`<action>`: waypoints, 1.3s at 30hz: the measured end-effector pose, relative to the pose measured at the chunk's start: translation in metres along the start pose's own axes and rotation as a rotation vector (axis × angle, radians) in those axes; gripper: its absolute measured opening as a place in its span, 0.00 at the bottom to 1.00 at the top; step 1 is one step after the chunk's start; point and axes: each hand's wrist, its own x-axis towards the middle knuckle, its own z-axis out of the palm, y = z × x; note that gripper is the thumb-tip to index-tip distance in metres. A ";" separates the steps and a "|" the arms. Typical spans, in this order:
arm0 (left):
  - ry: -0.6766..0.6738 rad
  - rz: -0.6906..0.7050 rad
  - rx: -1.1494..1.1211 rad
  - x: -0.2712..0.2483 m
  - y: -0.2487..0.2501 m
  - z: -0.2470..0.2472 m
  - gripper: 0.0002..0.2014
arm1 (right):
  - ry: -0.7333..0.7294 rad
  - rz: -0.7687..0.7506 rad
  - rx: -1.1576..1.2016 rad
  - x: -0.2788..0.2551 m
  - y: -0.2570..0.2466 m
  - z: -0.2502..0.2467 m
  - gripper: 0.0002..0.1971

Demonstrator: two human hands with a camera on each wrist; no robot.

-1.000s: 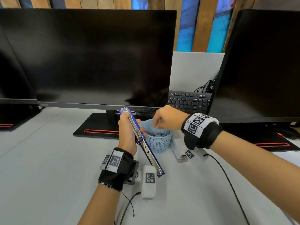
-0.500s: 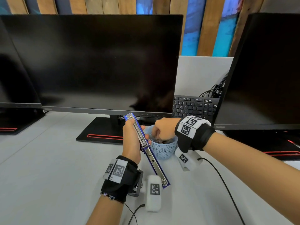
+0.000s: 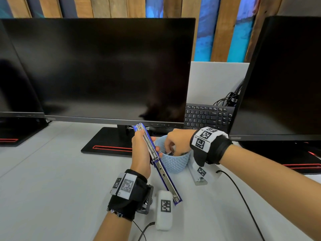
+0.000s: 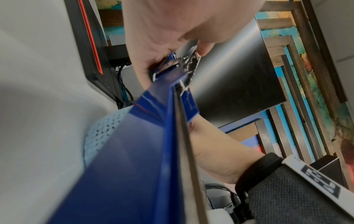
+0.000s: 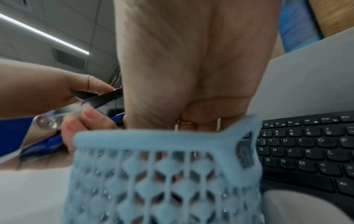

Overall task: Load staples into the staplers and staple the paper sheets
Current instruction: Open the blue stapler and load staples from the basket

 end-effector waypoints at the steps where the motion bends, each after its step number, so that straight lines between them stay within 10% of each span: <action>1: -0.005 0.002 0.001 0.000 0.000 0.000 0.22 | 0.017 -0.013 0.033 -0.001 0.002 -0.001 0.07; 39: -0.028 -0.025 -0.023 -0.002 0.003 0.001 0.21 | 0.397 -0.034 0.552 -0.021 0.031 -0.004 0.07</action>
